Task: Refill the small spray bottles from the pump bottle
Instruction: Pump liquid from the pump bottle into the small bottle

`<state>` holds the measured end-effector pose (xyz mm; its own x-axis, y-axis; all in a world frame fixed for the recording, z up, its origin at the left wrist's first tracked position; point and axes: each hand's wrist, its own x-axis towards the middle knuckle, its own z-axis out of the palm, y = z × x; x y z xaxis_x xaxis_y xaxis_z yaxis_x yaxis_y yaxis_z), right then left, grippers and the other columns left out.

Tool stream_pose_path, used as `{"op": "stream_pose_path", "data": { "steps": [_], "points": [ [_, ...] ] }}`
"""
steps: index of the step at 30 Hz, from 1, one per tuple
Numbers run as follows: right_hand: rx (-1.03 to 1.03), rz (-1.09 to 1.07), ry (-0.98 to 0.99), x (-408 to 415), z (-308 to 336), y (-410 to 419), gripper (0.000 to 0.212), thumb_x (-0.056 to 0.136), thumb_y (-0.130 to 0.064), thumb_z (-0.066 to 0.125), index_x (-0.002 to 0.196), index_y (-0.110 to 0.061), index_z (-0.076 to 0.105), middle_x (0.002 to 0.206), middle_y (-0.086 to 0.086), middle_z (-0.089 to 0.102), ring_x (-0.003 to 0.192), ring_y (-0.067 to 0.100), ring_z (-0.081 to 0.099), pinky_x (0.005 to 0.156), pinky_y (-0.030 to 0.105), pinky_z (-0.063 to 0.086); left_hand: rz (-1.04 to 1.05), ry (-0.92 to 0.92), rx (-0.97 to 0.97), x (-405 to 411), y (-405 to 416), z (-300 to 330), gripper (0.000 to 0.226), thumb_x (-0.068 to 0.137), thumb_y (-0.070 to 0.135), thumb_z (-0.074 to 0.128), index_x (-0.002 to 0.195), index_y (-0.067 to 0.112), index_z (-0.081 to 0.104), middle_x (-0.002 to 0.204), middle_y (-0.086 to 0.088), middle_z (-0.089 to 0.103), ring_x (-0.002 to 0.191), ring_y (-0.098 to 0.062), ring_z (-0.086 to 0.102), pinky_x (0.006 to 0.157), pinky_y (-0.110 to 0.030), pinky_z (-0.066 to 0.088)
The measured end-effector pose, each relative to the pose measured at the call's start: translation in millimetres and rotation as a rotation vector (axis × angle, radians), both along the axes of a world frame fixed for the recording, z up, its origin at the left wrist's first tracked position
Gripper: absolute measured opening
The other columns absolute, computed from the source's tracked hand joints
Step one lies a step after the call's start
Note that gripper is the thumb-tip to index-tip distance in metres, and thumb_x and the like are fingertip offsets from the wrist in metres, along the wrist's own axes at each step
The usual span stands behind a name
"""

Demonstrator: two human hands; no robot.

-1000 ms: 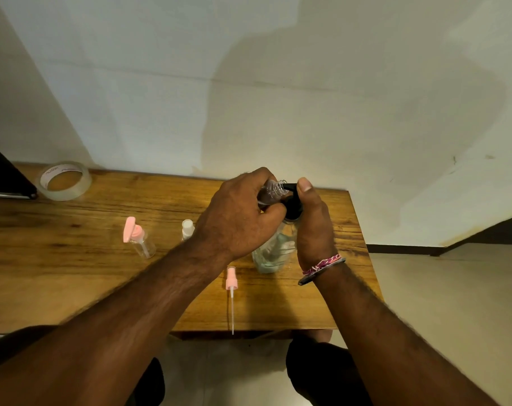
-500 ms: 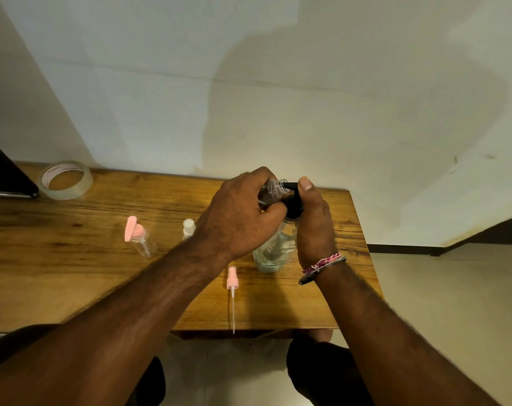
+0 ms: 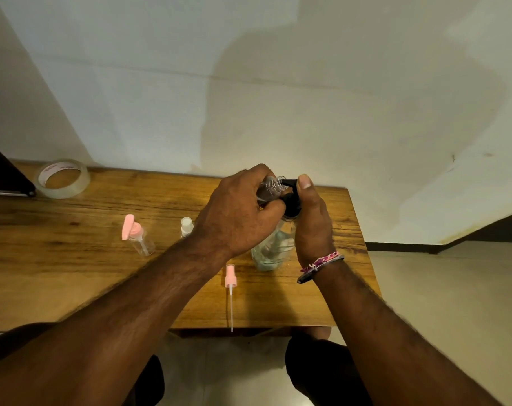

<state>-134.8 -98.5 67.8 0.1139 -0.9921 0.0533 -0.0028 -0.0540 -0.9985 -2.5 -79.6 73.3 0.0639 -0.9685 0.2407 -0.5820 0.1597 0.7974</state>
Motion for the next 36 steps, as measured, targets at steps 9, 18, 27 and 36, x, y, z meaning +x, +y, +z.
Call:
{"op": "stream_pose_path", "data": {
  "steps": [9,18,27,36],
  "points": [
    [-0.014,-0.010,-0.011,-0.7,-6.0,-3.1,0.051,0.088,-0.064,0.044,0.086,-0.028,0.080,0.090,0.003,0.079,0.090,0.013,0.074,0.075,0.022,0.055,-0.005,-0.002,0.001,1.1,-0.2,-0.5,0.015,0.088,0.024,0.072,0.099,0.025,0.062,0.086,0.008,0.065,0.077,-0.010,0.061,0.062,-0.025,0.041],
    [0.041,-0.113,-0.006,-0.1,-11.8,-5.4,0.061,0.077,-0.067,0.050,0.095,-0.015,0.077,0.091,0.005,0.077,0.085,0.009,0.069,0.074,0.023,0.052,-0.007,-0.040,-0.006,1.0,-0.7,-4.5,0.017,0.086,0.025,0.072,0.099,0.026,0.061,0.087,0.008,0.065,0.081,-0.012,0.061,0.065,-0.029,0.048],
    [-0.021,-0.023,0.010,0.6,-2.5,-0.3,0.054,0.087,-0.065,0.043,0.092,-0.023,0.077,0.085,-0.002,0.079,0.085,0.007,0.073,0.071,0.014,0.053,-0.009,-0.010,-0.012,1.6,-1.2,-2.3,0.013,0.089,0.024,0.071,0.099,0.024,0.062,0.084,0.009,0.064,0.076,-0.010,0.059,0.062,-0.026,0.041],
    [-0.016,-0.033,-0.008,2.7,-3.9,-2.0,0.050,0.086,-0.063,0.045,0.084,-0.026,0.080,0.086,0.002,0.078,0.086,0.012,0.074,0.073,0.020,0.056,-0.015,-0.013,-0.018,3.0,-1.1,-2.3,0.014,0.087,0.026,0.070,0.098,0.024,0.062,0.085,0.009,0.064,0.077,-0.012,0.061,0.062,-0.028,0.046]
  ]
}}
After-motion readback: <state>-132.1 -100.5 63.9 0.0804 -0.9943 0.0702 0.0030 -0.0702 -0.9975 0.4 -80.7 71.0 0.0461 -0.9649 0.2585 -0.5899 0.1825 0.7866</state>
